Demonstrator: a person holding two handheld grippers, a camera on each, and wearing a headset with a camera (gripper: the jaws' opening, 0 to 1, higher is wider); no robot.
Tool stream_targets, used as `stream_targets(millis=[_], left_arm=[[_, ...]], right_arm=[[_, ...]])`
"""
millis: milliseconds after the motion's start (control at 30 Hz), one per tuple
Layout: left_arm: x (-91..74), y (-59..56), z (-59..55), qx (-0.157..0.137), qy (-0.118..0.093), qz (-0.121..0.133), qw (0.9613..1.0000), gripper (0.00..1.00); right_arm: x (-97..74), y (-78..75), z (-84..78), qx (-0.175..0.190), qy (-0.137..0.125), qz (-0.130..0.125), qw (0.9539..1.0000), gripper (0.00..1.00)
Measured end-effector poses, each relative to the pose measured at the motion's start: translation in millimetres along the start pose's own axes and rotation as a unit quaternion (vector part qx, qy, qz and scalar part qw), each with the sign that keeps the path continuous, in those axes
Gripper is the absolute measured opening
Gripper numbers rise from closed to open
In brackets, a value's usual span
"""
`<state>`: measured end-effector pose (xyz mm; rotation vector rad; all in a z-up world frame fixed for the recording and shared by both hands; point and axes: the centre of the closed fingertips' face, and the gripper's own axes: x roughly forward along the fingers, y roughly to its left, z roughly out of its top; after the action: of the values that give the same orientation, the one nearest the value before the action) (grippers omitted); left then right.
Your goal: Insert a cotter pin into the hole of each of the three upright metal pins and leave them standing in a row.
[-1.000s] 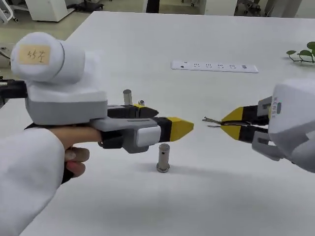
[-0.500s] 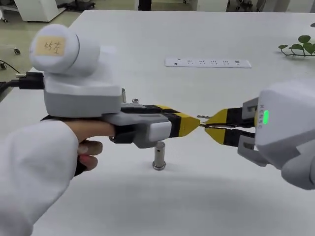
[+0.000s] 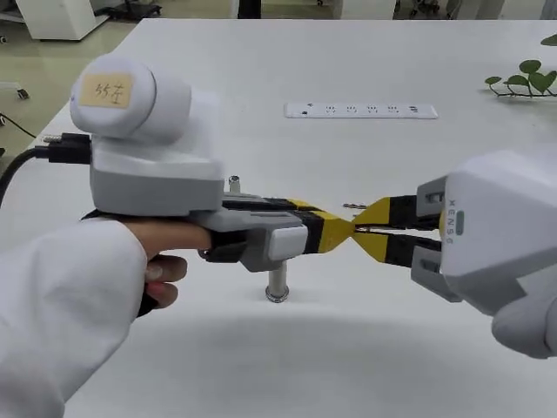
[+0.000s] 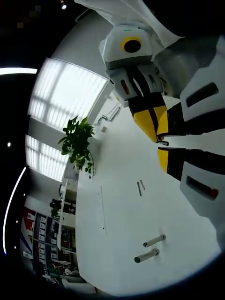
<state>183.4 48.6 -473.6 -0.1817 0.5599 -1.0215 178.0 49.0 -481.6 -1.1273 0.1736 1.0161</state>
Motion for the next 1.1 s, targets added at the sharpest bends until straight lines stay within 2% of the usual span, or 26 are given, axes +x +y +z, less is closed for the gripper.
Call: stream_targets(millis=[333, 600, 800, 1100], left_arm=[[1.2, -2.5, -1.6, 0.002, 0.003, -0.005, 1.0, 0.0], [1.8, -2.2, -2.0, -0.002, 0.002, -0.005, 1.0, 0.0], [1.3, -2.7, -2.1, 0.011, 0.005, -0.008, 0.9999, 0.0], [1.5, -0.3, -3.1, -0.004, 0.005, -0.002, 1.0, 0.0]], right_arm=[[-1.4, 0.2, 1.6, 0.0, -0.005, -0.001, 1.0, 0.0], [-1.5, 1.2, 0.9, 0.004, -0.006, 0.0, 1.0, 0.0], [-2.3, 1.9, 1.7, 0.01, -0.01, -0.002, 0.9999, 0.0], [-2.2, 2.9, 0.8, 0.029, -0.012, -0.003, 0.9995, 0.0]])
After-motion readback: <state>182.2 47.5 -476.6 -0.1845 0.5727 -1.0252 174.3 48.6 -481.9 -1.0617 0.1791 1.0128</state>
